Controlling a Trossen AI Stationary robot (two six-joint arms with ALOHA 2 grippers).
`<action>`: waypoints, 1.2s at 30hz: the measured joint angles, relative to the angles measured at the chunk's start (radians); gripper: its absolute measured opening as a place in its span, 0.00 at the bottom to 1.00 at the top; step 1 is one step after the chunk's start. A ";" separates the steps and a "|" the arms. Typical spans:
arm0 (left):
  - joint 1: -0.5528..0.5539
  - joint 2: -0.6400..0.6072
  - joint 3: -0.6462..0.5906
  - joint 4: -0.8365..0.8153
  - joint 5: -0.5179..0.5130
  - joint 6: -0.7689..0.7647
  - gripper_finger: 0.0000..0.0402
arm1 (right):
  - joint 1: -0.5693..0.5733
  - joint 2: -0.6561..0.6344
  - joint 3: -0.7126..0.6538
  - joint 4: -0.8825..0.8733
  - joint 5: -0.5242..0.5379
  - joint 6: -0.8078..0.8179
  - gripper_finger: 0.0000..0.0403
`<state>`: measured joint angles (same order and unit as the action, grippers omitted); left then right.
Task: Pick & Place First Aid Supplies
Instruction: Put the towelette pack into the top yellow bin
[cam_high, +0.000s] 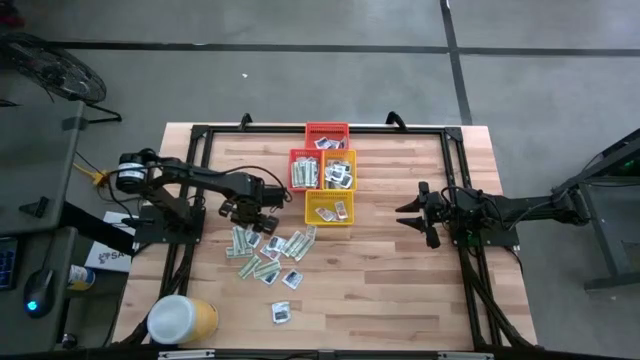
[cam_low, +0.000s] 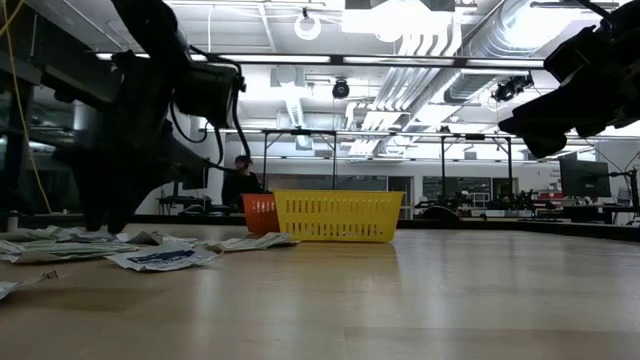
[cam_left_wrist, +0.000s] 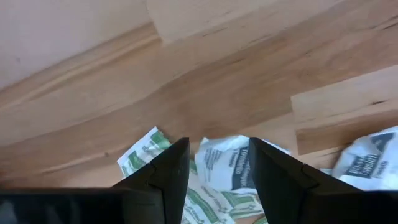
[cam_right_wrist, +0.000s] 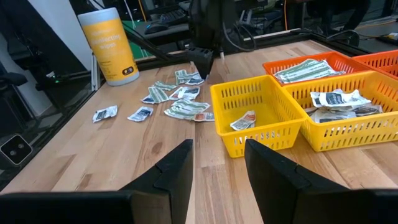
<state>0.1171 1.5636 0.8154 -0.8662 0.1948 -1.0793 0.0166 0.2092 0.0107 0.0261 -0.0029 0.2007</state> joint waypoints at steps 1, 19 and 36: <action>0.000 0.010 0.000 0.004 0.000 0.007 0.40 | 0.000 0.000 0.000 0.000 0.000 0.000 0.35; 0.001 0.089 0.003 0.004 0.028 0.088 0.26 | 0.000 0.000 0.000 0.000 0.000 0.000 0.35; 0.000 0.049 0.054 0.026 -0.038 0.104 0.00 | 0.000 0.000 0.000 0.000 0.000 0.000 0.35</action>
<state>0.1167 1.6127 0.8692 -0.8405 0.1563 -0.9754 0.0166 0.2092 0.0109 0.0261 -0.0031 0.2005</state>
